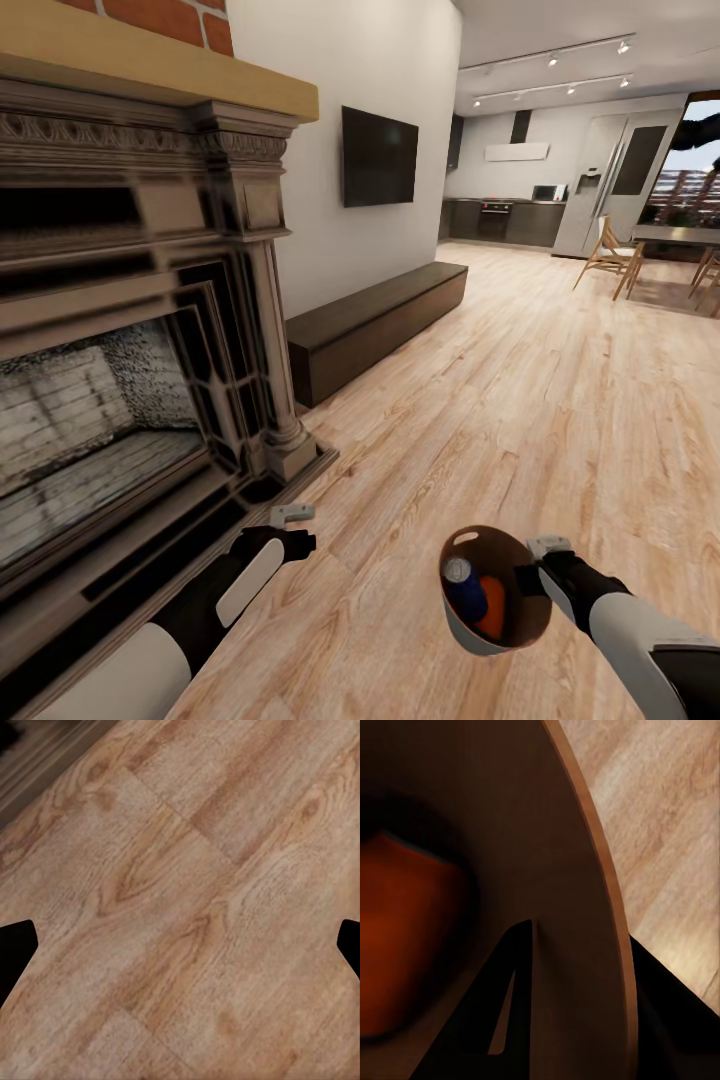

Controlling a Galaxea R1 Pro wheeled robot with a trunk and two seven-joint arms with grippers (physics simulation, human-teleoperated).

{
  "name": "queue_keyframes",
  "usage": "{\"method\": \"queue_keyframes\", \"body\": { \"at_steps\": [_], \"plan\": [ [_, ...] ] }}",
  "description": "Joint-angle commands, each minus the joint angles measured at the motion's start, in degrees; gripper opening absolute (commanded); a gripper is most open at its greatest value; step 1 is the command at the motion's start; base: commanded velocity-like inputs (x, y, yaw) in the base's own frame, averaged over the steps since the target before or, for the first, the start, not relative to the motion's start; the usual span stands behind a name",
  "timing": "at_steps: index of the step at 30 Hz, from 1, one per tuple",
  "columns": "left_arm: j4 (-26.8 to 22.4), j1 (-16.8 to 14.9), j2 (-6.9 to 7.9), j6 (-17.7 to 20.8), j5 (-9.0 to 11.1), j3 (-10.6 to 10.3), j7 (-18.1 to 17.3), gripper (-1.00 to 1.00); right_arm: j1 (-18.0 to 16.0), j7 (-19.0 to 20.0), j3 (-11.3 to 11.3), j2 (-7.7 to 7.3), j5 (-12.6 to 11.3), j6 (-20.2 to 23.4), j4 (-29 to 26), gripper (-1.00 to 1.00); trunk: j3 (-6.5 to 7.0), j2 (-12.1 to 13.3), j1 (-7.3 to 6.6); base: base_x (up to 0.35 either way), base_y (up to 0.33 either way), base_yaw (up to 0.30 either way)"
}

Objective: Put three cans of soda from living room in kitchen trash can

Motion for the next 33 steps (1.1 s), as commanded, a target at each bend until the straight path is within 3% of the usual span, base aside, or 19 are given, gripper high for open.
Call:
{"method": "queue_keyframes", "body": {
  "at_steps": [1,26,33],
  "plan": [
    [0.0,0.0,-0.01,0.0,0.0,0.0,0.0,1.00,0.0,0.3,-0.3,0.00,-0.3,-0.4,0.3,-1.00,0.01,0.0,0.00,0.000,0.000,0.000],
    [0.1,0.0,-1.21,-0.4,-0.6,0.0,0.0,1.00,3.7,0.4,-0.2,0.13,-0.3,-5.3,1.3,-1.00,0.01,0.0,0.00,0.000,0.000,0.000],
    [0.1,0.0,-1.23,-0.4,-0.6,0.0,-0.2,1.00,3.8,0.4,-0.2,0.05,-0.3,-6.0,1.3,-1.00,-1.25,-2.8,1.53,0.000,0.000,0.000]
  ]
}}
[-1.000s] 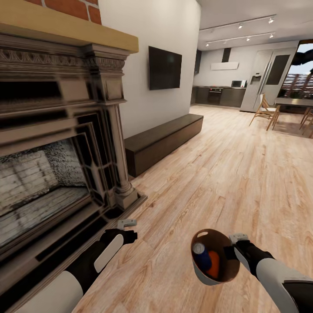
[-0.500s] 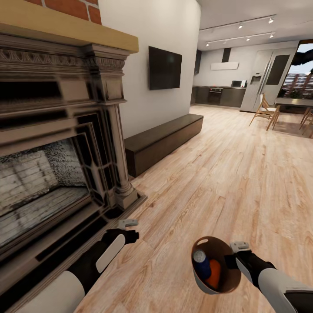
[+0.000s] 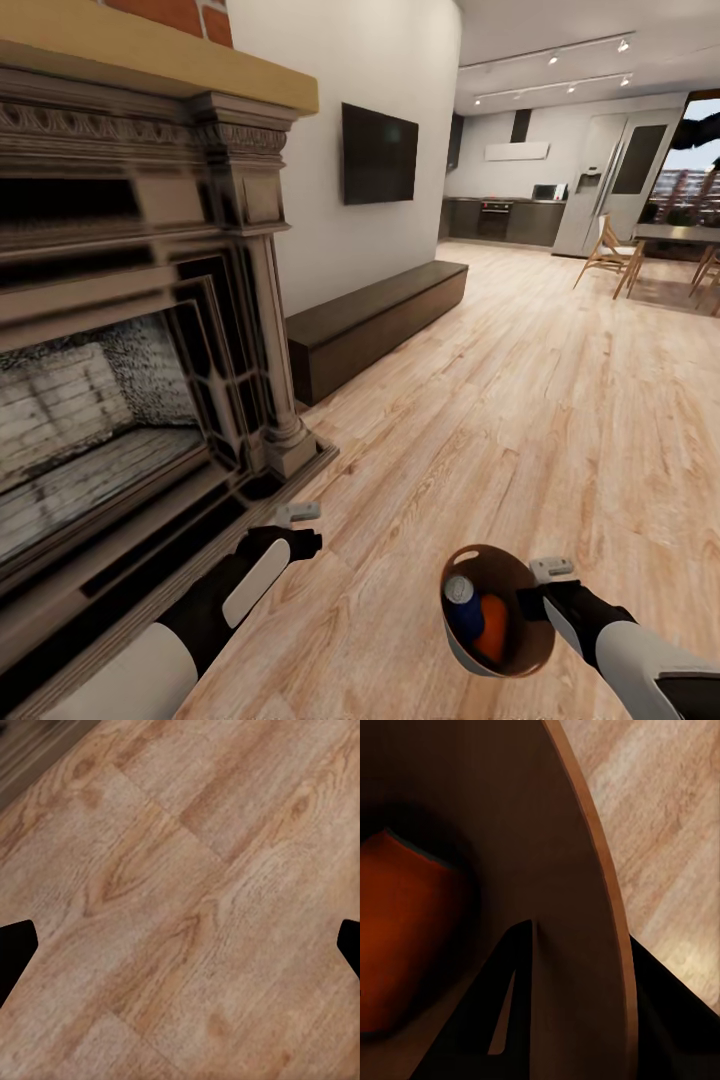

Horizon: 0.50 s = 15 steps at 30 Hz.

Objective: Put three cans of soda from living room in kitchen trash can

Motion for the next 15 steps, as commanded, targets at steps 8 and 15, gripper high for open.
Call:
{"method": "queue_keyframes", "body": {
  "at_steps": [8,15],
  "plan": [
    [-0.1,0.0,0.00,0.0,0.1,0.0,-0.1,1.00,0.0,0.3,-0.3,-0.01,-0.2,-0.1,-0.1,-1.00,-0.36,-0.8,0.44,0.000,0.000,0.000],
    [-0.1,0.1,-0.03,0.0,0.1,-0.1,-0.1,1.00,0.0,0.3,-0.3,-0.01,-0.2,-0.1,-0.1,-1.00,-1.61,-3.6,1.98,0.000,0.000,0.000]
  ]
}}
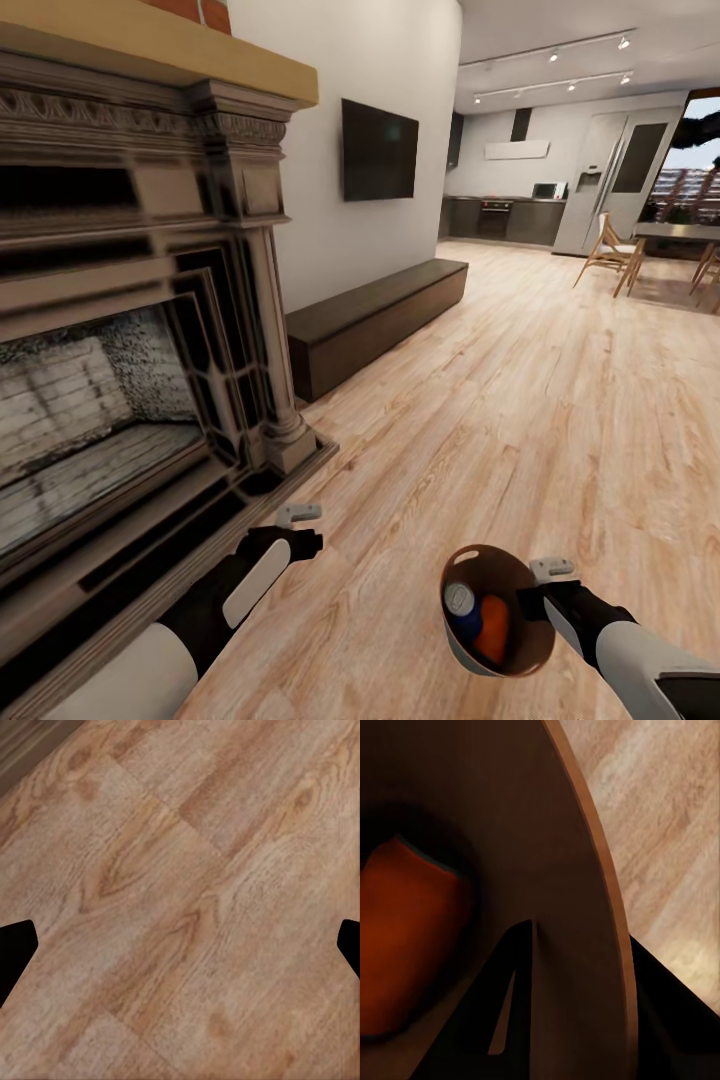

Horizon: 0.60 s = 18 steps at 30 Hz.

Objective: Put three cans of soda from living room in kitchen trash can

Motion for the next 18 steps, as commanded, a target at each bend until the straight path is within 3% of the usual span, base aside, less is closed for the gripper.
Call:
{"method": "queue_keyframes", "body": {
  "at_steps": [1,18],
  "plan": [
    [0.0,0.0,-0.01,0.0,0.0,0.0,0.0,1.00,0.0,0.3,-0.3,0.01,-0.2,0.0,-0.1,-1.00,-0.18,-0.4,0.22,0.000,0.000,0.000],
    [0.0,0.0,-0.06,0.0,0.0,-0.2,-0.1,1.00,0.0,0.3,-0.3,0.01,-0.2,0.0,-0.1,-1.00,-3.23,-7.2,3.95,0.000,0.000,0.000]
  ]
}}
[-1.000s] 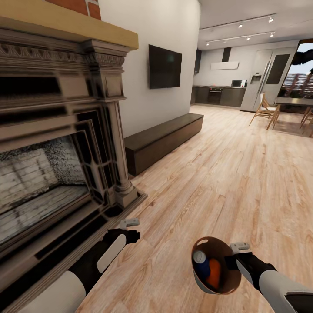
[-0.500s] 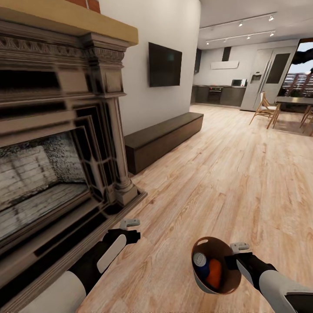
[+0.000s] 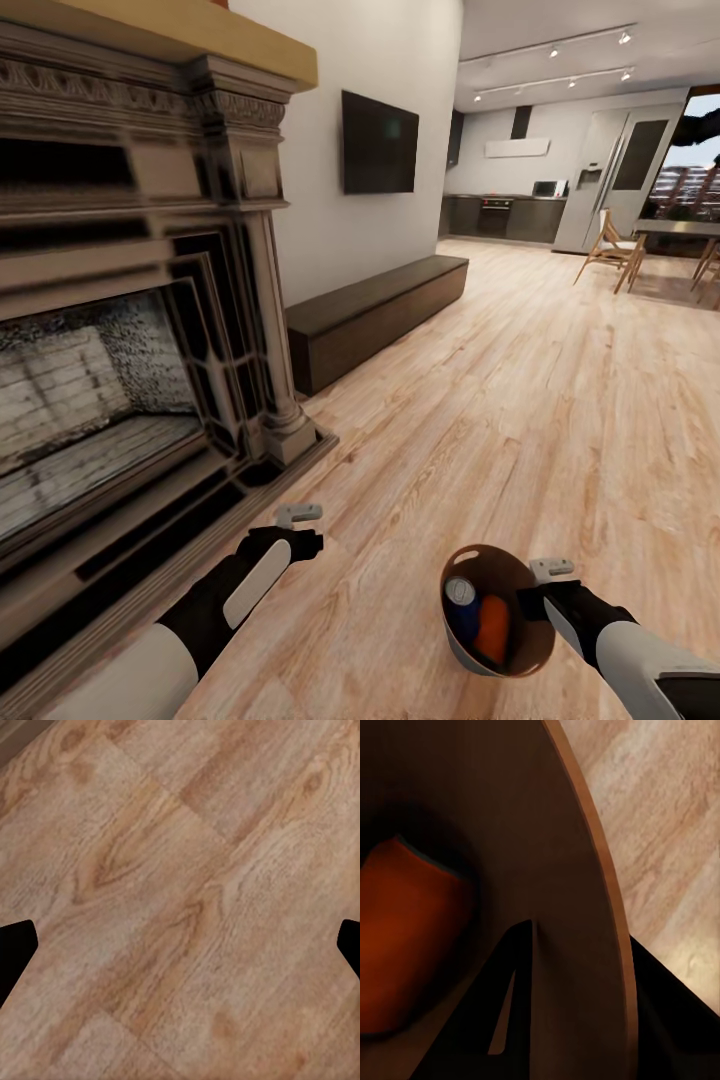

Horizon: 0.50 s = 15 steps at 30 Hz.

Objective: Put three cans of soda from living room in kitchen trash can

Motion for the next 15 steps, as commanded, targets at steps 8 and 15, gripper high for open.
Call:
{"method": "queue_keyframes", "body": {
  "at_steps": [8,15],
  "plan": [
    [0.0,0.0,0.00,0.0,0.0,0.0,0.0,1.00,0.0,0.3,-0.3,0.01,-0.2,0.0,-0.1,-1.00,-1.12,-2.0,1.12,0.000,0.000,0.000],
    [0.0,0.0,0.00,0.0,0.0,0.0,0.0,1.00,0.0,0.3,-0.3,0.01,-0.2,0.0,-0.1,-1.00,-1.78,-2.1,1.20,0.000,0.000,0.000]
  ]
}}
